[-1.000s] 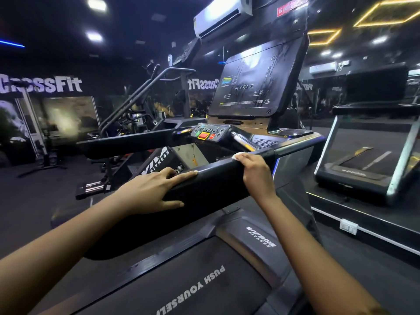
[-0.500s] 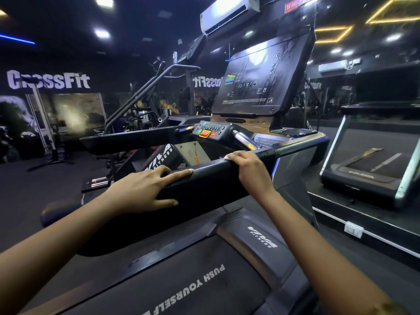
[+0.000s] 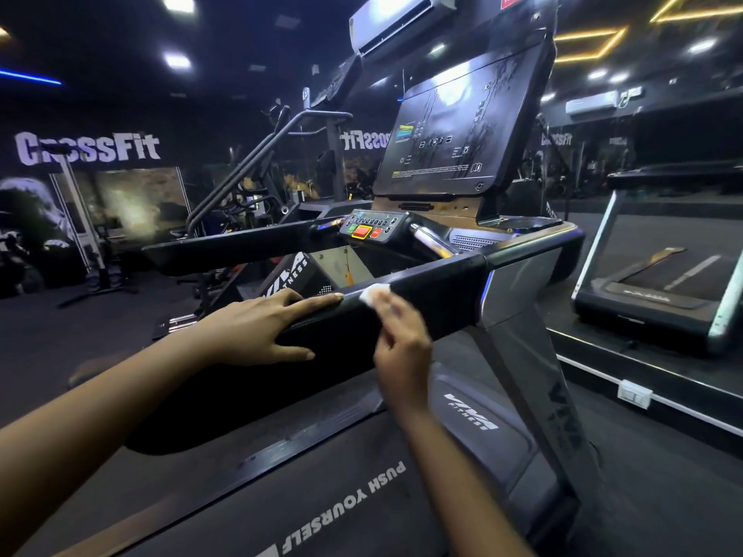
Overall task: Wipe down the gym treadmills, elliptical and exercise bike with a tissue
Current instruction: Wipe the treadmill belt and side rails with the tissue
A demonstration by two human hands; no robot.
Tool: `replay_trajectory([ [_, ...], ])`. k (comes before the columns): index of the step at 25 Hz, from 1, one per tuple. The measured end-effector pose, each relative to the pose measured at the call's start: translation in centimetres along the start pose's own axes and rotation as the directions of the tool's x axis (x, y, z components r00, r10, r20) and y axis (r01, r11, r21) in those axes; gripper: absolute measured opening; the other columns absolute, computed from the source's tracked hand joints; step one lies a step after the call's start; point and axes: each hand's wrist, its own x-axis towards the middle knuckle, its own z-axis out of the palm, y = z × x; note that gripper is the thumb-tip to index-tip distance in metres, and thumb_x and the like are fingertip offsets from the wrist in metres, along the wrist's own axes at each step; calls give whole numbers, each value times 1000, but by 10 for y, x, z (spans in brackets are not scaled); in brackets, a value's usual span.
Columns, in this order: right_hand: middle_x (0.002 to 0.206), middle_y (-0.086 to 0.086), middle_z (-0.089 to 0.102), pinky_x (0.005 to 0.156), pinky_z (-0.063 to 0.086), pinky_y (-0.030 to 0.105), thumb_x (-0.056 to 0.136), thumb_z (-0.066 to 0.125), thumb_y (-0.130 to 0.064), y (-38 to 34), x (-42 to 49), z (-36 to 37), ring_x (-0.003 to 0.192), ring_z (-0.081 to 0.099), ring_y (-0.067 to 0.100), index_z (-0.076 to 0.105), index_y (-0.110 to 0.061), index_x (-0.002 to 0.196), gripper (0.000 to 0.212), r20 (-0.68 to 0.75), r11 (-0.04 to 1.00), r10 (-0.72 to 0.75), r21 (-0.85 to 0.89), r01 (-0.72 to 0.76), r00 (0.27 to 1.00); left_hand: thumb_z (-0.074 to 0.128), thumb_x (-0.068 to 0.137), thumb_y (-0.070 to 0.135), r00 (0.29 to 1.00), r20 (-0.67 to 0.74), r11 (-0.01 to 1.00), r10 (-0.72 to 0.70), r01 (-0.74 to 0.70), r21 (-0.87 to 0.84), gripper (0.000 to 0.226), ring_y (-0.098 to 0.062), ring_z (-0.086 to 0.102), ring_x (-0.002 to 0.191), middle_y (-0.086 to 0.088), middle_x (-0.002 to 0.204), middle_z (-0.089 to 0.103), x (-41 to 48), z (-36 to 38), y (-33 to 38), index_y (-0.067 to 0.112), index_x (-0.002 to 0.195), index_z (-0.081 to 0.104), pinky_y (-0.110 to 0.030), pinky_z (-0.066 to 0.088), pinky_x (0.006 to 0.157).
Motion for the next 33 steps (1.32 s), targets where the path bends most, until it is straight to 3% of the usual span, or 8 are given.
replay_trajectory([
  [6, 116, 15, 62, 97, 43, 26, 87, 44, 0, 17, -29, 24, 107, 54, 19, 63, 1, 116, 35, -198, 997, 40, -62, -53, 979, 53, 86, 60, 1000, -10, 998, 18, -18, 62, 82, -18, 49, 120, 5, 143, 32, 35, -1, 15, 60, 138, -11, -29, 41, 84],
  [13, 112, 24, 62, 95, 37, 18, 78, 37, 8, 74, -36, 3, 103, 62, 35, 64, 8, 112, 43, -372, 895, 411, -10, -446, 832, 53, 85, 61, 997, -47, 998, 54, -53, 23, 82, -20, 52, 115, 2, 138, 36, 46, 7, 12, 59, 139, -9, -32, 45, 91],
  [16, 114, 20, 62, 93, 44, 26, 77, 43, 10, 37, -42, 13, 108, 56, 20, 64, 5, 112, 42, -338, 943, 317, 13, -332, 886, 53, 85, 61, 997, -50, 998, 50, -48, 31, 83, -20, 52, 115, 2, 139, 36, 47, 7, 13, 59, 138, -10, -32, 44, 91],
  [19, 116, 12, 60, 99, 41, 18, 84, 43, -1, 8, -55, 29, 111, 53, 13, 64, 2, 114, 37, -249, 989, 137, -26, -148, 959, 52, 85, 62, 996, -69, 998, 59, -56, 43, 83, -21, 53, 114, 1, 136, 37, 46, 8, 12, 61, 134, -15, -31, 45, 88],
  [25, 117, 17, 60, 98, 39, 17, 80, 35, -2, 53, -43, 20, 110, 54, 21, 64, 3, 115, 45, -365, 950, 293, 4, -314, 883, 51, 85, 62, 997, -69, 998, 44, -41, 48, 83, -22, 53, 114, 1, 137, 37, 46, 10, 12, 61, 134, -15, -33, 46, 89],
  [29, 113, 22, 61, 90, 49, 42, 77, 37, 14, 87, -20, 4, 105, 60, 34, 64, 7, 112, 45, -386, 904, 404, 29, -427, 830, 51, 85, 62, 997, -69, 998, 47, -43, 51, 83, -22, 52, 115, 1, 137, 36, 46, 9, 14, 60, 135, -15, -32, 45, 88],
  [31, 112, 20, 61, 90, 48, 37, 74, 42, 17, 78, -13, 1, 104, 61, 30, 65, 4, 112, 46, -391, 923, 366, 38, -383, 845, 51, 85, 62, 997, -65, 998, 42, -38, 55, 83, -22, 52, 115, 1, 136, 37, 46, 9, 13, 60, 135, -16, -33, 46, 88],
  [33, 115, 11, 59, 91, 44, 24, 78, 45, 9, 46, -16, 5, 104, 57, 20, 66, 1, 111, 40, -348, 977, 195, -16, -214, 917, 51, 85, 62, 997, -68, 998, 40, -36, 60, 84, -22, 53, 114, 2, 135, 37, 46, 10, 14, 61, 134, -17, -35, 47, 87],
])
